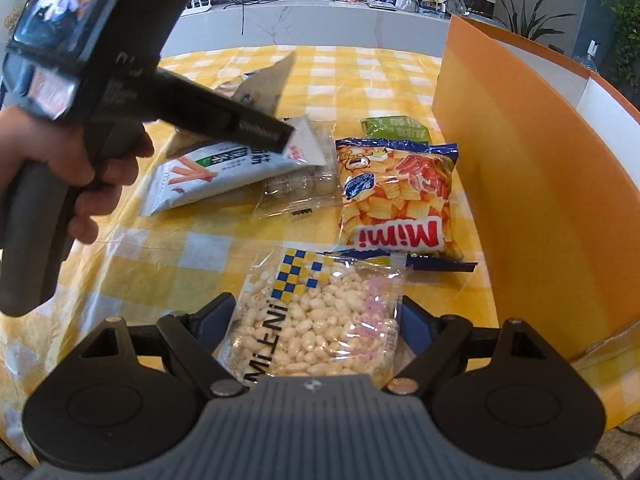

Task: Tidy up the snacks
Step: 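Grasp the white pastry bag with the left gripper while the right gripper grasps the clear peanut bag, then carry both bags into the orange box and open both grippers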

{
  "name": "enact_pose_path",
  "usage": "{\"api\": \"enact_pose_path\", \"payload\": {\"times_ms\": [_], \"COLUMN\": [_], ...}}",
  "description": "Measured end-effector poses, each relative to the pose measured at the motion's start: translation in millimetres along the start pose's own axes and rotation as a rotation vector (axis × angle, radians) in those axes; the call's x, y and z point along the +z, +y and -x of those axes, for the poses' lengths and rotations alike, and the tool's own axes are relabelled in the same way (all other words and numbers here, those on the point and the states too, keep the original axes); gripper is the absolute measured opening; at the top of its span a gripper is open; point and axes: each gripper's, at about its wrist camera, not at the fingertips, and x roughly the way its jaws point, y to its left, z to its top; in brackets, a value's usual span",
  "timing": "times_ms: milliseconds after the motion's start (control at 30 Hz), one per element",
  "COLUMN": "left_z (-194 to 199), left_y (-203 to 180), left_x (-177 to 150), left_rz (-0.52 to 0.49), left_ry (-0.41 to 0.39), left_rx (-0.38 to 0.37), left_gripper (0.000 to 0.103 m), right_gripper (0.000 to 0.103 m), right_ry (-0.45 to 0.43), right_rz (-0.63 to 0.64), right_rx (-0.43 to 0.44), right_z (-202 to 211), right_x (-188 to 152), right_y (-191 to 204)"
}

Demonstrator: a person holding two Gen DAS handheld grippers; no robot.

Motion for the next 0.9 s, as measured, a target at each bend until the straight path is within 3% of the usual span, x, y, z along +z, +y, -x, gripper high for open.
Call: {"api": "enact_pose_path", "payload": {"times_ms": [67,133,167,267,400,600,900], "left_z": [-8.6,-5.0,-3.0,3.4,7.4,27.6,70.7], "left_y": [8.6,19.0,23.0,28.0,28.8,36.2,54.1], "left_x": [-4.1,-8.7,-9.6,-12.3,-16.4,-12.4,4.4], "left_rz": [0.034,0.095,0.117,0.131,0.099,0.149,0.276], "left_ry": [0.039,0.023,0.017,-0.009,-0.052,-0.122,-0.115], "left_rx": [-0.020,-0.040,-0.049,0.001,0.015,0.022,0.065], "left_gripper": [0.094,0.074,0.070,0.059,0.056,0.055,0.055], "right_gripper": [0.084,0.084,0.084,0.085,0.085,0.085,0.079], "right_ry": [-0.002,-0.004,-0.005,-0.009,-0.011,-0.016,-0.027], "right_rz": [0.000,0.001,0.001,0.002,0.002,0.006,0.005], "right_rx": [0.001,0.001,0.002,0.002,0.002,0.006,0.015], "right_z": [-0.2,-0.7,-0.7,-1.0,-1.3,-1.5,-0.6], "right_x": [0.0,-0.1,-0.2,-0.6,-0.8,-1.4,-2.9], "right_y": [-0.1,0.3,0.4,0.6,0.8,0.4,-0.2]}}
